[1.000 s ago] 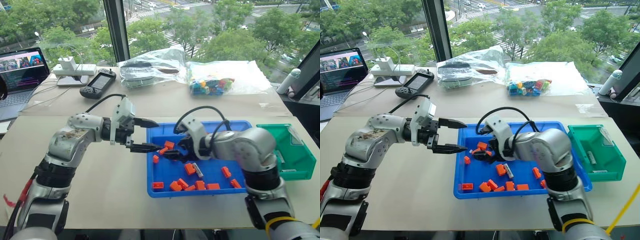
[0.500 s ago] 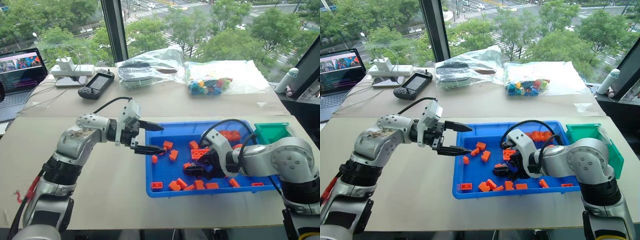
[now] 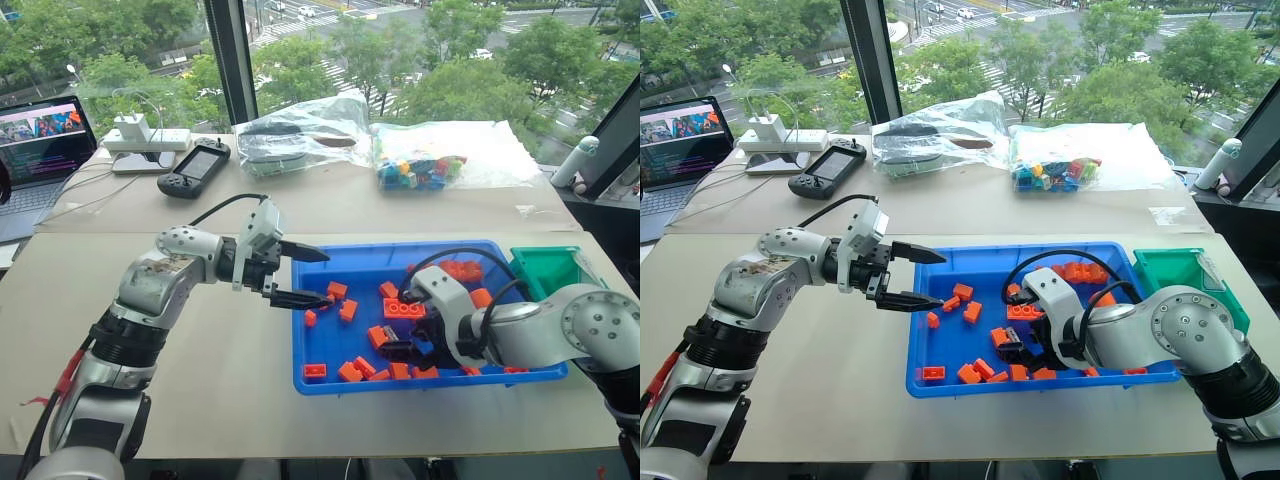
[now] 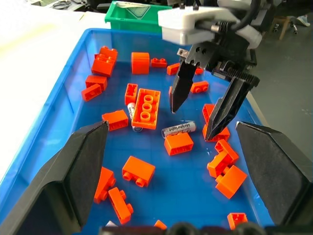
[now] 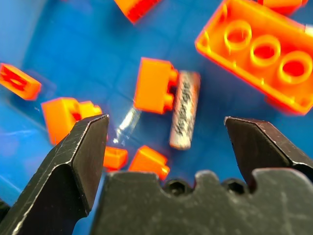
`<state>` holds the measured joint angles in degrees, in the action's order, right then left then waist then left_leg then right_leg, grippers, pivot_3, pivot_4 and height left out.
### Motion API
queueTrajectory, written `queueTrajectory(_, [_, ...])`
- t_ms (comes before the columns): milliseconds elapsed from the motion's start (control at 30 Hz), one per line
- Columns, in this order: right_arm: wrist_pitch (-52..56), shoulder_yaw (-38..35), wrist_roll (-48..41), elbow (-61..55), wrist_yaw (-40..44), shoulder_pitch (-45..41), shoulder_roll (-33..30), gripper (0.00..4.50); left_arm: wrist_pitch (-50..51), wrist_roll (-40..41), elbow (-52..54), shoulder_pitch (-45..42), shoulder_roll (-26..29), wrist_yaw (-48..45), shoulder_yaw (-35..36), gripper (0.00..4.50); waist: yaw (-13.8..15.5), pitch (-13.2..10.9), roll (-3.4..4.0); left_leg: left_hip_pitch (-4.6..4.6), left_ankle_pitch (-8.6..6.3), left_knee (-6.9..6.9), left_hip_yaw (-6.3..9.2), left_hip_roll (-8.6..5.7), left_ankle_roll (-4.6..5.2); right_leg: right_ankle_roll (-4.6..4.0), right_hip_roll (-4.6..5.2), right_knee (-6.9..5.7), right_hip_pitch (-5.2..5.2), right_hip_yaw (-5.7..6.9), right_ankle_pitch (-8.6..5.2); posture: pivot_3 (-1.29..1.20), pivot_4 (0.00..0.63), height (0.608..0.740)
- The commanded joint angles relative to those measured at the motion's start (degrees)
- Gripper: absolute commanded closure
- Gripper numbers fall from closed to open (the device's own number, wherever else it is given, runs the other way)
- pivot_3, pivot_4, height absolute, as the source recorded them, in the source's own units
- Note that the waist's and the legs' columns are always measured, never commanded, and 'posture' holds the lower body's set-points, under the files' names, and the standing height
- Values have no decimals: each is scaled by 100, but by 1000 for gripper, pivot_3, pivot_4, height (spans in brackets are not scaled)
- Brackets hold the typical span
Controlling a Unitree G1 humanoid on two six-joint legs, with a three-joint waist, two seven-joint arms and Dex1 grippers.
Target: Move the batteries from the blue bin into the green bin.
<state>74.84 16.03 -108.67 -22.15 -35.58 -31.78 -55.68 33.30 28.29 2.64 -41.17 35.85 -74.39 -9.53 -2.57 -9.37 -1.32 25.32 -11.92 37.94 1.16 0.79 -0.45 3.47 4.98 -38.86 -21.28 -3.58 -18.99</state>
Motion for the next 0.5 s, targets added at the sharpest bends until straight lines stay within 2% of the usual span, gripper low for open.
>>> queueTrajectory(33, [-210,288,-61,-134,-174,-145,-100,95,-92,-10,76,-116,37,-47,59,0,1,0,0,0,0,0,0,0,0,0,0,0,0,0,0,0,150,732])
queueTrajectory(100, [-188,443,32,-92,-206,-216,-113,95,-93,-18,86,-117,34,-40,58,0,3,0,0,0,0,0,0,0,0,0,0,0,0,0,0,0,150,732])
queueTrajectory(200, [-176,606,239,20,-222,-321,-15,835,-132,-36,94,-119,30,-37,63,0,8,0,0,0,0,0,1,0,0,0,0,0,0,0,0,0,150,732])
queueTrajectory(500, [189,834,676,-15,52,-569,-42,3857,-138,-43,140,-86,55,3,95,0,7,0,0,0,0,0,1,0,0,0,0,1,0,0,0,0,150,732])
